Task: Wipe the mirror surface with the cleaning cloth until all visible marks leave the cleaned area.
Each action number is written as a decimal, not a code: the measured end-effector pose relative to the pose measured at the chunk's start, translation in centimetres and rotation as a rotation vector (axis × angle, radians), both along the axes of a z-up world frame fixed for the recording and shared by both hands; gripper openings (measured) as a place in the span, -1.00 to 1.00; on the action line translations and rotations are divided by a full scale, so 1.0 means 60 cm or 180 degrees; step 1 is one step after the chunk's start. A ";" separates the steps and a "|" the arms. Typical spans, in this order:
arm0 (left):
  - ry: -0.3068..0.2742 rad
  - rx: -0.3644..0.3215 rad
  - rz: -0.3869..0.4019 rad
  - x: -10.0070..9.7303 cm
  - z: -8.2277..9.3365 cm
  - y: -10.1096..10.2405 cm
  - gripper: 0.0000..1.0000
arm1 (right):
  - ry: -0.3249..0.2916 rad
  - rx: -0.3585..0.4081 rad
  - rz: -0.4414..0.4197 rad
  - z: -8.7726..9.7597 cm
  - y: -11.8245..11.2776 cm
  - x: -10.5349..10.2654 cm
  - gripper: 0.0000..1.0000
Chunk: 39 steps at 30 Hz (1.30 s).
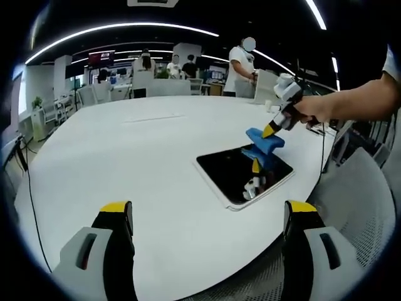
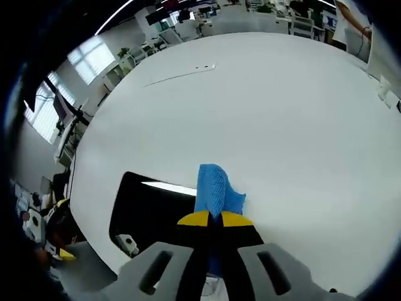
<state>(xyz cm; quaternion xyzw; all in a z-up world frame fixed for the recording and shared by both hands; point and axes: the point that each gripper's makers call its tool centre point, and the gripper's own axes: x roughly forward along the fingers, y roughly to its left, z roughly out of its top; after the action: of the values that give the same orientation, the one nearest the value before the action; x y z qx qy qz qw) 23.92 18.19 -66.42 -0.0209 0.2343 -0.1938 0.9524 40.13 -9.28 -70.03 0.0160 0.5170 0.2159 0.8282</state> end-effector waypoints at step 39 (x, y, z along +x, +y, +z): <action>-0.0063 -0.0006 0.0043 0.001 0.007 0.003 0.98 | 0.0111 -0.0368 -0.0101 -0.066 -0.120 -0.058 -0.99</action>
<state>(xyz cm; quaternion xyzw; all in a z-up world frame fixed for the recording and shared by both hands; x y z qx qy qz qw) 23.99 18.38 -65.99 -0.0214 0.2245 -0.1877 0.9560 36.65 -16.50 -73.99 -0.0200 0.5425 0.1722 0.8219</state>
